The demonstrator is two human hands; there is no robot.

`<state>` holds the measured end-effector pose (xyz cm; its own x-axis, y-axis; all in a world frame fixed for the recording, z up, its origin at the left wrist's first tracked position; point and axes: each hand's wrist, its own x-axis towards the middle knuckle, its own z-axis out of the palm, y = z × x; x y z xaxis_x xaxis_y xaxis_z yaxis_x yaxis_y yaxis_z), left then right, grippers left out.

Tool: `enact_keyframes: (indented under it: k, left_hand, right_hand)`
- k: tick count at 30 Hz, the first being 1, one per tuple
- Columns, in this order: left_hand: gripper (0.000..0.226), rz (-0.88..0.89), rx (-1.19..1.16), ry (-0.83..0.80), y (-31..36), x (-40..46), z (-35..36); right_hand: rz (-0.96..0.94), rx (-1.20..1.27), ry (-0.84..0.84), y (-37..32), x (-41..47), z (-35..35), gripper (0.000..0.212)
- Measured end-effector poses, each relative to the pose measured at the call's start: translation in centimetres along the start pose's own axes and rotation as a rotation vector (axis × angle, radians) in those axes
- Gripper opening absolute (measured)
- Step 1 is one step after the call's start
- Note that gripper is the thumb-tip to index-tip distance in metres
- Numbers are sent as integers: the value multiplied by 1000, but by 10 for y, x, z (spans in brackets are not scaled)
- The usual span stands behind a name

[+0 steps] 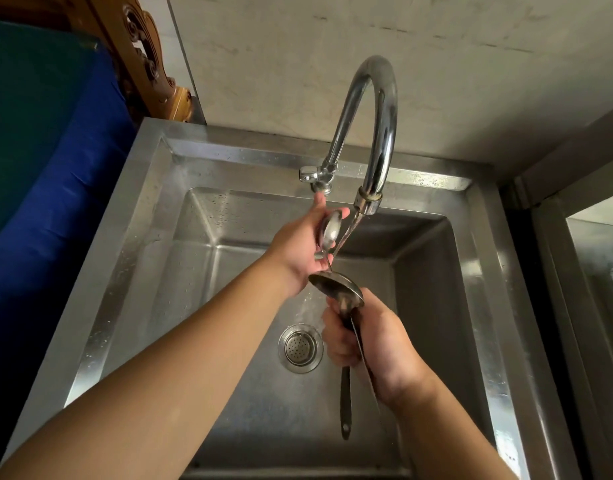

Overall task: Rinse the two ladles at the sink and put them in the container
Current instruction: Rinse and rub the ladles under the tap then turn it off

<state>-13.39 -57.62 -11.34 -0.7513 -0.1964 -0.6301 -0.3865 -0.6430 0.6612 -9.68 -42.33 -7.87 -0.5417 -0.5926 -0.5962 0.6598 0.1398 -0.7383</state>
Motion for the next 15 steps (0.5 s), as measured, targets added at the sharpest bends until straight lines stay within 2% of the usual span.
enact_keyframes:
  k: [2,5,8,10,15]
  left_hand:
    - [51,19,30,33,1,0,-2]
    - [64,-2,-2,84,3,-7,-3]
    - [63,-13,-85,14,5,-11,-8]
    - [57,3,-54,-28,6,-15,-10]
    - [46,104,-73,-126,1,-22,-12]
  right_hand:
    - [31,36,14,-2,-2,0,26]
    - [46,59,59,-5,-3,-1,23]
    - [37,-32,108,-9,-6,0,29]
    - [38,-90,135,-13,-9,3,36]
    - [63,-115,187,-20,-16,6,30]
